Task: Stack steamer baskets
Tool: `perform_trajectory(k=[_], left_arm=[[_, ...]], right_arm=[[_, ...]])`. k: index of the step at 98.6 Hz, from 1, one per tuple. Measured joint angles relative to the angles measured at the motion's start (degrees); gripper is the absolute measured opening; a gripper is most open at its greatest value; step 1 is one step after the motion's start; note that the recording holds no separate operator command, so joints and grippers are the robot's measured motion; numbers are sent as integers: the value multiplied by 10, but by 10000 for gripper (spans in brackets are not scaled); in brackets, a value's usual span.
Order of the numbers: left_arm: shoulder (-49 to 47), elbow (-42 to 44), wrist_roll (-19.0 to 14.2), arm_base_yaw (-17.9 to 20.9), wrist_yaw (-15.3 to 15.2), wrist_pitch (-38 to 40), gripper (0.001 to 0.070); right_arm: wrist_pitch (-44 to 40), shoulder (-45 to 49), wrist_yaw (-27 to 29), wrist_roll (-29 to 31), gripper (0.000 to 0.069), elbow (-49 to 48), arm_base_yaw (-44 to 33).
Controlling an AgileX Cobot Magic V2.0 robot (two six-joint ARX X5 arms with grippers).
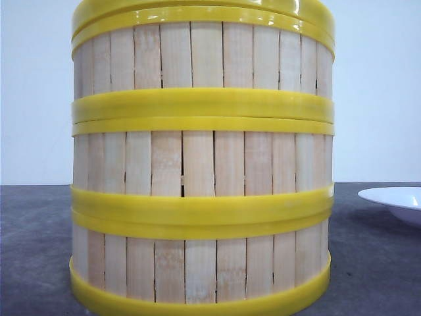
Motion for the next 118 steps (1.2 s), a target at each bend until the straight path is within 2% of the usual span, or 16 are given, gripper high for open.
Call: perform_trajectory(k=[8,25,61,73,89,95,99,102,106,111,118], left_arm=[[0,0,0,0,0,0,239],[0,0,0,0,0,15,239],[0,-6,0,0,0,27,239],[0,-20,0,0,0,24,239],[1,-20,0,0,0,26,239],[1,-20,0,0,0,26,223],[1,-20,0,0,0,26,177],[1,-20,0,0,0,26,109],[1,-20,0,0,0,26,67],[1,-20,0,0,0,26,41],[1,-20,0,0,0,26,28]], right_arm=[[0,-44,32,0,425,-11,0],[8,-135,53,1,426,-96,0],[141,-364,63,72,426,-472,0],[146,-385,62,91,426,-540,0],[153,-386,62,101,420,-548,0],[157,-388,62,103,355,-548,0],[158,-390,62,106,256,-548,0],[159,-391,62,106,167,-548,0],[160,-391,63,106,95,-548,0],[160,-391,63,106,50,-548,0],[162,-391,63,106,24,-548,0]])
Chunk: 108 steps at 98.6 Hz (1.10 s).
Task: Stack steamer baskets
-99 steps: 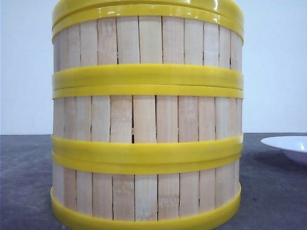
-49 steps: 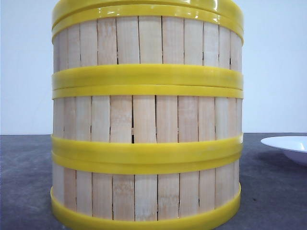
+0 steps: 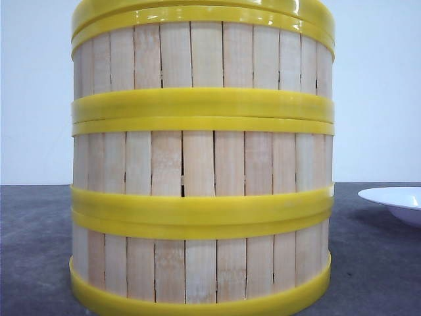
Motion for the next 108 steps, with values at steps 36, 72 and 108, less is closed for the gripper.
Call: perform_trajectory(k=[36,72,108], left_arm=[[0,0,0,0,0,0,26],[0,0,0,0,0,0,26],[-16,-68,43,77,-80,127,26]], right_arm=[[2,0,-1,0,10,0,0],[2,0,-1,0,10,0,0],[2,0,-1,0,10,0,0]])
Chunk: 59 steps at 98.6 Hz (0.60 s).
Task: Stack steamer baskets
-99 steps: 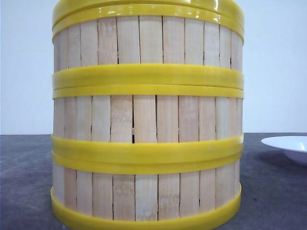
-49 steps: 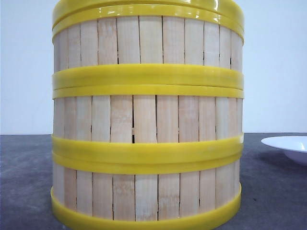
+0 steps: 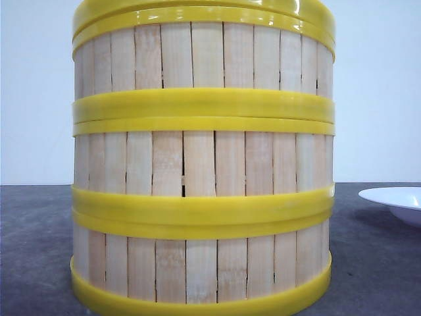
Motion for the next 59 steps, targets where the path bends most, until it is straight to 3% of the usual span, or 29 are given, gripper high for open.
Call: perform_trajectory(k=[27,59], left_arm=[[-69,-179,-21,136,-38,92,26],[-147,-293,-26,186,-56,97,26]], right_arm=[[0,0,0,0,10,0,0],[0,0,0,0,10,0,0]])
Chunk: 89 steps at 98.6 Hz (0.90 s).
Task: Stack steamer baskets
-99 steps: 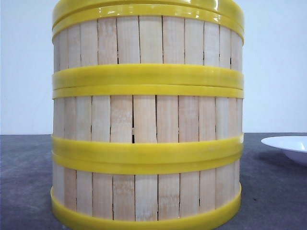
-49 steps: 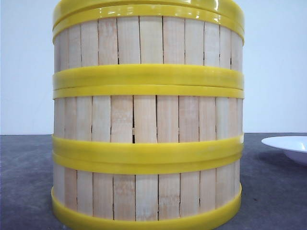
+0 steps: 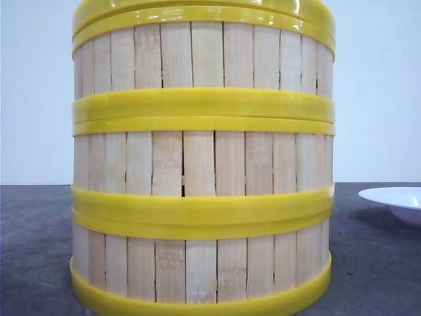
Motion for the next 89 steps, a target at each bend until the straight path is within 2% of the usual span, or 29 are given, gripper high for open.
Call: perform_trajectory(k=[40,89], left_arm=[[-29,-34,28,22,0,10,26],[-29,-35,28,23,0,12,26]], right_arm=[[0,0,0,0,10,0,0],[1,0,0,0,10,0,0]])
